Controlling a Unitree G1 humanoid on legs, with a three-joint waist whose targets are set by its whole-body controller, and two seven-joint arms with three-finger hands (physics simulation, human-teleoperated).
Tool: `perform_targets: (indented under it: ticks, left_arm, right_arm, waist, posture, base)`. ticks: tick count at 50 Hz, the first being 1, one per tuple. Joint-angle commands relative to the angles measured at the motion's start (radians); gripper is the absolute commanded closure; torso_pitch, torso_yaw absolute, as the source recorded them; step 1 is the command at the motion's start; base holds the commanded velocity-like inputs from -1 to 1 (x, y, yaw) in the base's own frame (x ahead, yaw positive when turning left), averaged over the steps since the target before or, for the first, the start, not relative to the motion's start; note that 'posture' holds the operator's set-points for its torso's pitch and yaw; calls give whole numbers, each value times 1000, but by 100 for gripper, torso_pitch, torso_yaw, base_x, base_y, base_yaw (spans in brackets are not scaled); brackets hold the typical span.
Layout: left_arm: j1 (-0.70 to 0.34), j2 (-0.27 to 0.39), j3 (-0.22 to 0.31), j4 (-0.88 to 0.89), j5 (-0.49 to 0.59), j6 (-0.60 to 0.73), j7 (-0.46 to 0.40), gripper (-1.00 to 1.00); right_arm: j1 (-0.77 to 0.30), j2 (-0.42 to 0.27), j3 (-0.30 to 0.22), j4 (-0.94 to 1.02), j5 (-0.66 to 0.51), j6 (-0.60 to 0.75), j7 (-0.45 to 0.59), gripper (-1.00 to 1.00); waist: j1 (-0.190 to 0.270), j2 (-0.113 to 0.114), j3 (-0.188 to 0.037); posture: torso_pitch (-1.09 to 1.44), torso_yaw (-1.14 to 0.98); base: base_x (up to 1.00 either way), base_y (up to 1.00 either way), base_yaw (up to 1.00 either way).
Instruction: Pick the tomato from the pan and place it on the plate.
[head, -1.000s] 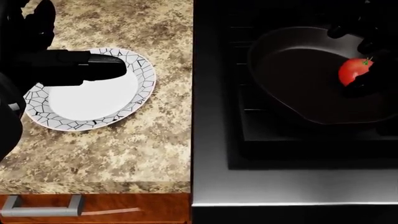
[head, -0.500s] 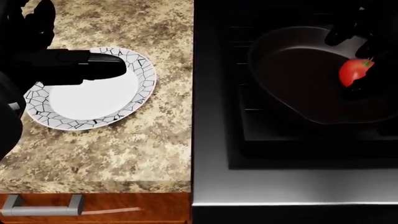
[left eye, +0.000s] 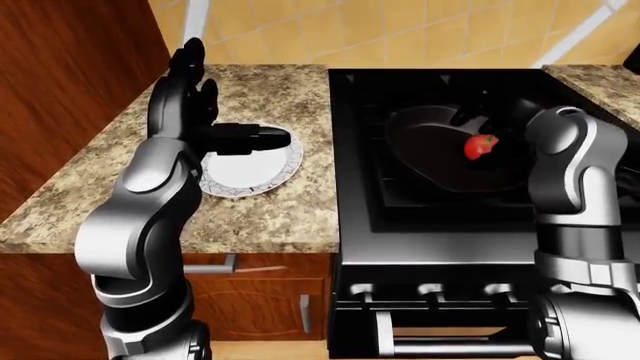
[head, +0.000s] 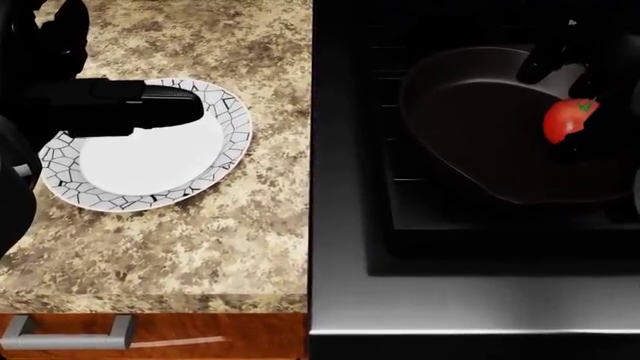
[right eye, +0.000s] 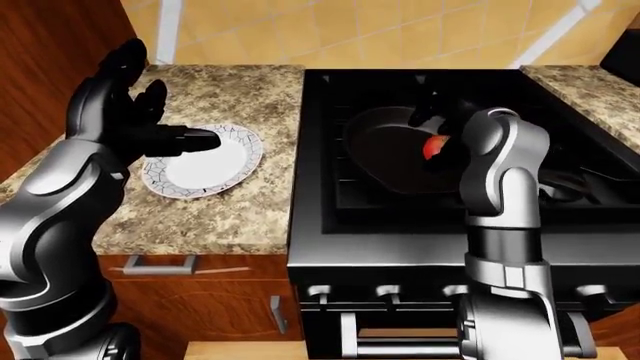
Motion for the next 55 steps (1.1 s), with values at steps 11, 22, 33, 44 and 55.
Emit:
perform_targets:
  ticks: [11,22,33,44,55]
  left_arm:
    - [-26,9,9,-34,0,-27,2,-100]
    - [-27,9,9,-30,0,-28,1,-100]
    - [-22,6,5,-33,3,-29,0,-100]
    - [-24,8,8,-31,3,-29,-2,-100]
    - [-20,6,8,-41,2,-25,0,-100]
  right_arm:
    - [-13,-7,-11,-32,-22,-29,-12,-5]
    - [6,-11,-16,-40,-31,-49,-11,2]
    - [36,-9,-23,-69,-40,-58,5,-8]
    - [68,0,-19,-60,-55,-89,-14,-15]
    - [83,-1,-14,-66,-125,-181,-60,-6]
  waist:
    - [-1,-2,-26]
    - [0,-5,-27]
    - [0,-7,-27]
    - [0,-8,-27]
    - [1,-8,-28]
  posture:
    - [0,0]
    - [0,0]
    - [0,0]
    - [0,0]
    - [0,0]
  base:
    - [0,0,0]
    - [0,0,0]
    - [0,0,0]
    - [0,0,0]
    - [0,0,0]
